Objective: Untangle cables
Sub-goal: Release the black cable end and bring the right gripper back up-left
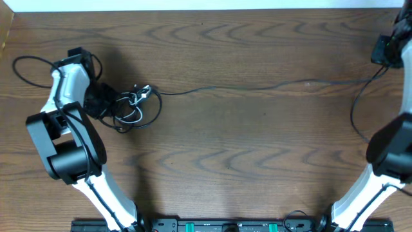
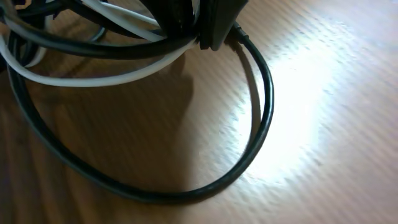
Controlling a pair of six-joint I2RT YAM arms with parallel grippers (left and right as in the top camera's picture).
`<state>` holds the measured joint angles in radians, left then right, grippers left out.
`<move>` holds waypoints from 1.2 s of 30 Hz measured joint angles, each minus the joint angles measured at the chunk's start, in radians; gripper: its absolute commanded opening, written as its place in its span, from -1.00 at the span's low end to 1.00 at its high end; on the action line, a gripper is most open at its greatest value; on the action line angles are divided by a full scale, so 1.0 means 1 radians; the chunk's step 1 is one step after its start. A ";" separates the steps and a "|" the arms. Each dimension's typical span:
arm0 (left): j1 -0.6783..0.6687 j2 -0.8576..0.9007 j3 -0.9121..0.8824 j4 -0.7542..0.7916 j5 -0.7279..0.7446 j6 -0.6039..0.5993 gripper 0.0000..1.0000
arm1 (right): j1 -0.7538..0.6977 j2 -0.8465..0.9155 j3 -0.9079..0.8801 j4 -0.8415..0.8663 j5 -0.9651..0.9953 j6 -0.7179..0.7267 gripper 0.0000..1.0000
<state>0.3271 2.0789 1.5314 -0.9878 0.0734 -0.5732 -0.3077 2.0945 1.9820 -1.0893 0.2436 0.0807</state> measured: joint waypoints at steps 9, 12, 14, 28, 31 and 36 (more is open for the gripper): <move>0.010 0.000 -0.004 0.002 -0.001 -0.008 -0.85 | -0.025 0.258 0.000 0.123 0.066 -0.052 -0.98; 0.010 0.000 -0.005 0.003 -0.003 -0.008 -0.85 | -0.054 0.323 0.000 0.168 0.110 -0.087 -0.98; 0.010 0.000 -0.005 0.004 -0.008 -0.009 -0.85 | -0.076 0.346 0.006 0.192 0.164 -0.101 -0.98; 0.009 0.000 -0.005 0.056 -0.086 -0.060 -0.85 | -0.305 0.395 0.027 0.386 0.263 -0.197 -0.98; 0.008 0.000 -0.005 0.060 -0.088 -0.072 -0.85 | -0.311 0.401 0.027 0.423 0.273 -0.244 -0.94; 0.010 0.000 -0.005 0.068 -0.111 -0.082 -0.85 | -0.302 0.402 0.038 0.447 0.311 -0.283 0.39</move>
<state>0.3370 2.0789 1.5261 -0.9203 -0.0372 -0.6556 -0.6094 2.4969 2.0201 -0.6418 0.5545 -0.2024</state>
